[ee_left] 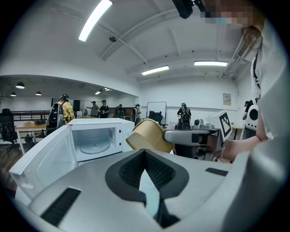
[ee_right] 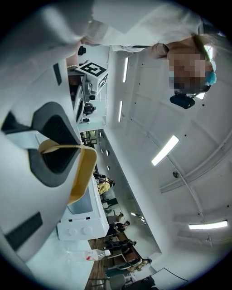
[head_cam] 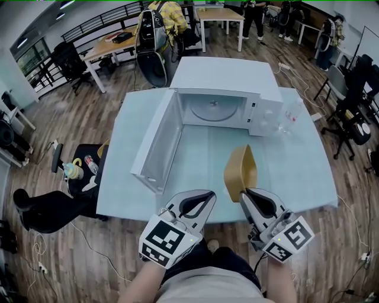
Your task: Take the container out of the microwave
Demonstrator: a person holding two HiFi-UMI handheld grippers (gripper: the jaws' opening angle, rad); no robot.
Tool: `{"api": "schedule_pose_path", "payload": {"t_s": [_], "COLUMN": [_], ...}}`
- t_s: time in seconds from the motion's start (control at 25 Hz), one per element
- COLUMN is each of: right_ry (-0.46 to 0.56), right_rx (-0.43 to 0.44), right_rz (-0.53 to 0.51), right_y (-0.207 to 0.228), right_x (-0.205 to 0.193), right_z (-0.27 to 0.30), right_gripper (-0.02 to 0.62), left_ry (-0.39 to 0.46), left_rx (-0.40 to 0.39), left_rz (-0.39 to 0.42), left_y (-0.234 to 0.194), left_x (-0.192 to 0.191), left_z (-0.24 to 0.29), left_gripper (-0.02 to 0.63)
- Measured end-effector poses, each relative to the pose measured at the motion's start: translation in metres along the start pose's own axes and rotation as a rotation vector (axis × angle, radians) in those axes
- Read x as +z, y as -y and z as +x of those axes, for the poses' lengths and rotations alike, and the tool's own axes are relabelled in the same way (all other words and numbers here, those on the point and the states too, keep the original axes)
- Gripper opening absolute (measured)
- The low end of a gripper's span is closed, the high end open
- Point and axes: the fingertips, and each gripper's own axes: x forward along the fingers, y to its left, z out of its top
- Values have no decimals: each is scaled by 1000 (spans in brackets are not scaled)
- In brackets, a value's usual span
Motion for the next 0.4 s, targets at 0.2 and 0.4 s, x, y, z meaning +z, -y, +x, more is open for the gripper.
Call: {"api": "schedule_pose_path", "payload": {"t_s": [0.2, 0.4], "right_ry": [-3, -5], "right_rx": [5, 0], "right_rz": [-2, -3], "right_y": [-1, -2], "right_x": [0, -1], "right_z": [2, 6], "right_gripper": [28, 28], "left_ry": [-15, -18], "left_rx": [4, -1], "left_rz": [17, 21], "left_y": [0, -3], "left_x": [-3, -4], "left_z": [1, -1], "left_gripper": [14, 14]}}
